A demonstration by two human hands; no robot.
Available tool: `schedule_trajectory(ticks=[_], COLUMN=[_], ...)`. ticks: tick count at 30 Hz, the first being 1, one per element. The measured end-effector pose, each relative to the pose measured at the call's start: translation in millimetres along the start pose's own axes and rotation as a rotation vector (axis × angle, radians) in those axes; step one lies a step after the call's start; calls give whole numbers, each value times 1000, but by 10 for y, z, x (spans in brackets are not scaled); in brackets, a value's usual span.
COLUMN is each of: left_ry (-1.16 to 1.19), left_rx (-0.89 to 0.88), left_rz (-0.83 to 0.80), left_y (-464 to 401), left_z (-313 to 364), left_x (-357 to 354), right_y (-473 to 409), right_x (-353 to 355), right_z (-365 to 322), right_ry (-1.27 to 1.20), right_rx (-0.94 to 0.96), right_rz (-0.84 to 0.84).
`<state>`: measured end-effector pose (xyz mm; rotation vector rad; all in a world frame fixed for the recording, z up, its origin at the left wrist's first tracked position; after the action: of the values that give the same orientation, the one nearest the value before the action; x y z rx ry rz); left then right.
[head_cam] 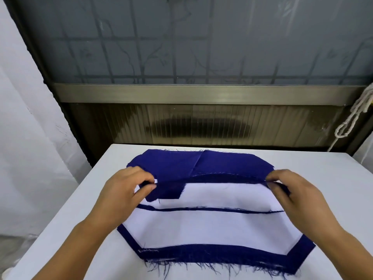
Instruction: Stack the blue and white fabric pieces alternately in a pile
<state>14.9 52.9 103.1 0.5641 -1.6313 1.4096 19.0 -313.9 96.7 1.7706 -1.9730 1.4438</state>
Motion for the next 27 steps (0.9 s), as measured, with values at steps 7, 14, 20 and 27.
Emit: schedule_trajectory(ticks=[7, 14, 20, 27], left_ry=[-64, 73, 123, 158], left_rx=[-260, -127, -116, -110], left_rz=[-108, -167, -210, -207], left_y=[823, 993, 1042, 1032], left_z=[99, 127, 149, 149], left_x=[-494, -666, -716, -717], right_y=[890, 1003, 1061, 1067], right_x=[-350, -361, -354, -343], right_z=[119, 212, 250, 270], right_ry=[72, 24, 46, 32], right_rx=[347, 270, 264, 253], right_rz=[-73, -36, -21, 6])
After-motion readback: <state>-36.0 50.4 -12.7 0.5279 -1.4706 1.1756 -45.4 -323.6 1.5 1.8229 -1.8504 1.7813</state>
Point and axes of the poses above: each hand's wrist, its own y-axis away from the middle knuckle, its own x-axis out of the back of the hand, z = x × y, the point moved 6 cm from there along -y, towards the middle knuckle, and after that the axes turned 15 degrees about -y, right-handed, at the moved point
